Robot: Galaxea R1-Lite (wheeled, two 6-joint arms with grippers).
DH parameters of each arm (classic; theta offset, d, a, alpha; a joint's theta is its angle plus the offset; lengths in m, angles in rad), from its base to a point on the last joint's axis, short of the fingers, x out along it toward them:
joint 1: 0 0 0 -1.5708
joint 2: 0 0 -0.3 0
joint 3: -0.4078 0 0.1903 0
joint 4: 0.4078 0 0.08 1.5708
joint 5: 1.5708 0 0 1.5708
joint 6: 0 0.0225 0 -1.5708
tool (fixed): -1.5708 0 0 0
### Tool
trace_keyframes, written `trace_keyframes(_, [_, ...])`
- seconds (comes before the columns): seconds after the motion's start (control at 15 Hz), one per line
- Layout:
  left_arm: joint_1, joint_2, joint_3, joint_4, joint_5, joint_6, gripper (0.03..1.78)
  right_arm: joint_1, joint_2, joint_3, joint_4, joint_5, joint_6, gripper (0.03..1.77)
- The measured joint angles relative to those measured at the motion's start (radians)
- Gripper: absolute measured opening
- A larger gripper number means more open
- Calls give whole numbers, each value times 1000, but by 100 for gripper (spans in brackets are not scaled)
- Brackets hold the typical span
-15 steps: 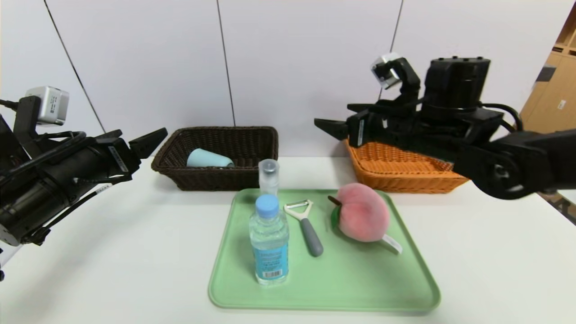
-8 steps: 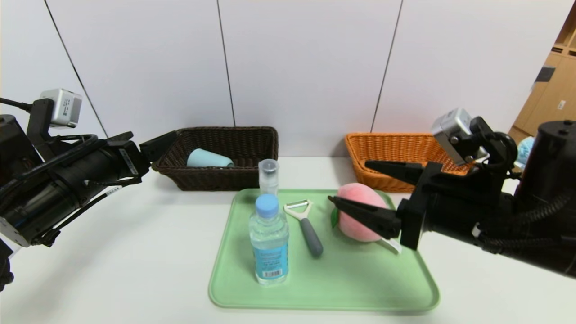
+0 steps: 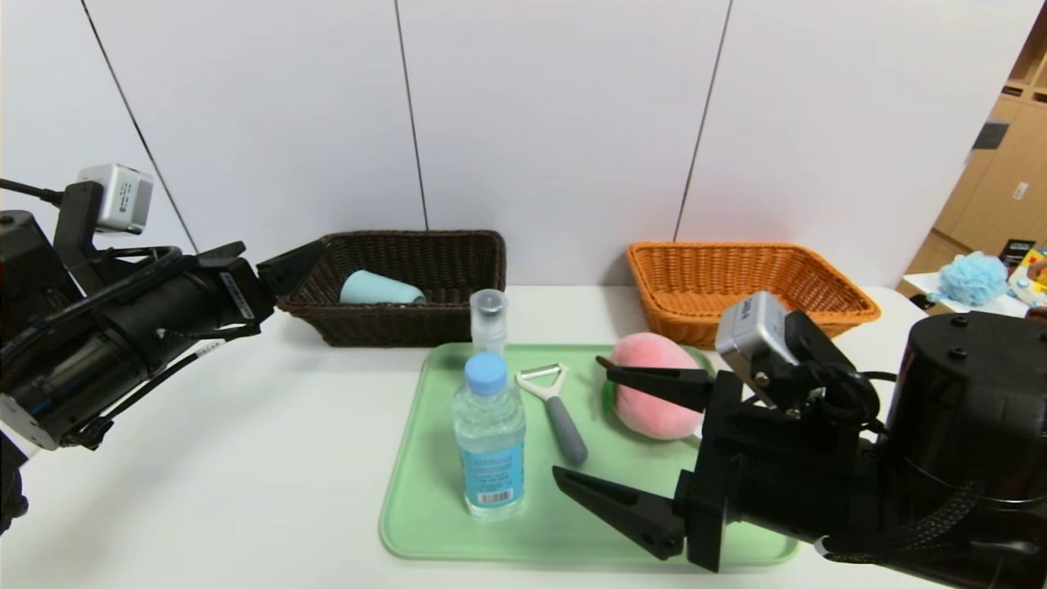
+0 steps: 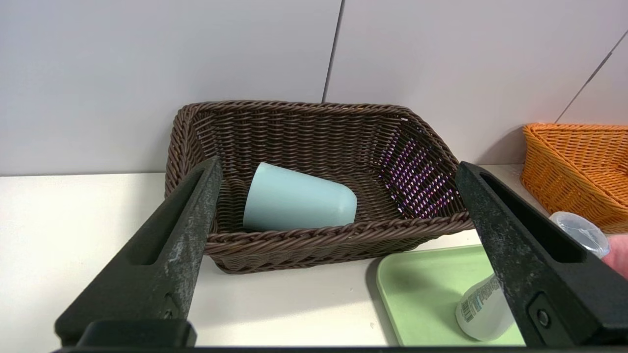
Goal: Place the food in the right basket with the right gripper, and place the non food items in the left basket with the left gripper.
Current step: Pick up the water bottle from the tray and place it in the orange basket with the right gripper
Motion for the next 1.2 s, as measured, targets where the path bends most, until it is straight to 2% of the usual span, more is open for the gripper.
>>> trace_keyframes(0.13, [0, 0, 4, -19, 0, -2, 169, 9, 59, 8, -69, 0, 18, 169])
trace_keyframes(0.47, [0, 10, 32, -52, 0, -3, 169, 63, 166, -5, -105, 0, 70, 169])
trace_keyframes(0.73, [0, 21, 35, -57, 0, -3, 169, 73, 263, -59, -223, 0, 84, 169])
trace_keyframes(0.93, [0, 33, 35, -63, 0, -3, 169, 88, 314, -92, -230, 0, 133, 169])
trace_keyframes(1.2, [0, 53, 35, -102, 0, -2, 169, 92, 375, -144, -232, 0, 134, 170])
